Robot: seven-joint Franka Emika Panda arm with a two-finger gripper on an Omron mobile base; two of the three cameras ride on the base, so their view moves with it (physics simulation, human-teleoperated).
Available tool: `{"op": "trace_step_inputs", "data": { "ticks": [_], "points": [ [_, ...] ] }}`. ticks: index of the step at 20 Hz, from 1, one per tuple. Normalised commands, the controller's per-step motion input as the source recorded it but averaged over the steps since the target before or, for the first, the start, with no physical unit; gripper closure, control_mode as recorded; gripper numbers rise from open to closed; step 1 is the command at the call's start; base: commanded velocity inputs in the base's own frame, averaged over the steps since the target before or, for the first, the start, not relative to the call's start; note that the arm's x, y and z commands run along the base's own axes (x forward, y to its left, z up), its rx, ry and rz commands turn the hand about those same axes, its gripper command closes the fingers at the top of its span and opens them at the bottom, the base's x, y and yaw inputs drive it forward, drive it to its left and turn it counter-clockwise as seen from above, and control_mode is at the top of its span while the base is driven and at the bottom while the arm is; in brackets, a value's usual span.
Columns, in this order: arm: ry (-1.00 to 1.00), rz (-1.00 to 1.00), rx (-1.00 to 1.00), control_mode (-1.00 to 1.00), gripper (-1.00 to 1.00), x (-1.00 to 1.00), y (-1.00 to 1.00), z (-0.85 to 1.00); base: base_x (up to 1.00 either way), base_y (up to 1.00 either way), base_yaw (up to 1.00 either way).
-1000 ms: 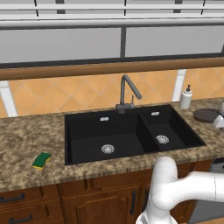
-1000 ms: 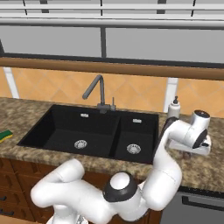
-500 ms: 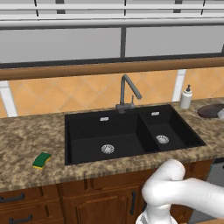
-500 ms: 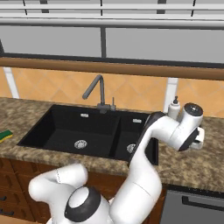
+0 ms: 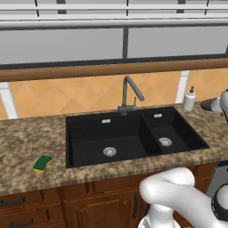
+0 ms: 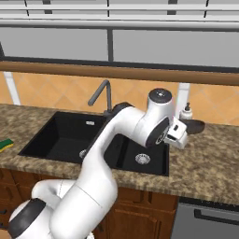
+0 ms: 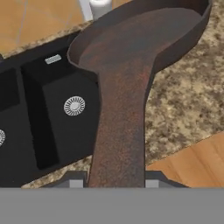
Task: Pick the pan and sponge and place them into the sink. Then turn on the water.
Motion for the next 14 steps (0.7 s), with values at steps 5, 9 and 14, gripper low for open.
{"op": "trace_step_inputs", "data": {
  "ticks": [5,9,14],
  "points": [
    [-0.19,-0.29,-0.02,-1.00,1.00,-0.26,1.00,0.22,0.00,0.00,0.00],
    [-0.12,-0.29,-0.03,-1.00,1.00,-0.08,1.00,0.01,0.00,0.00,0.00],
    [-0.03,-0.32,-0.01,-1.00,1.00,0.00,1.00,0.00,0.00,0.00,0.00]
  ]
}}
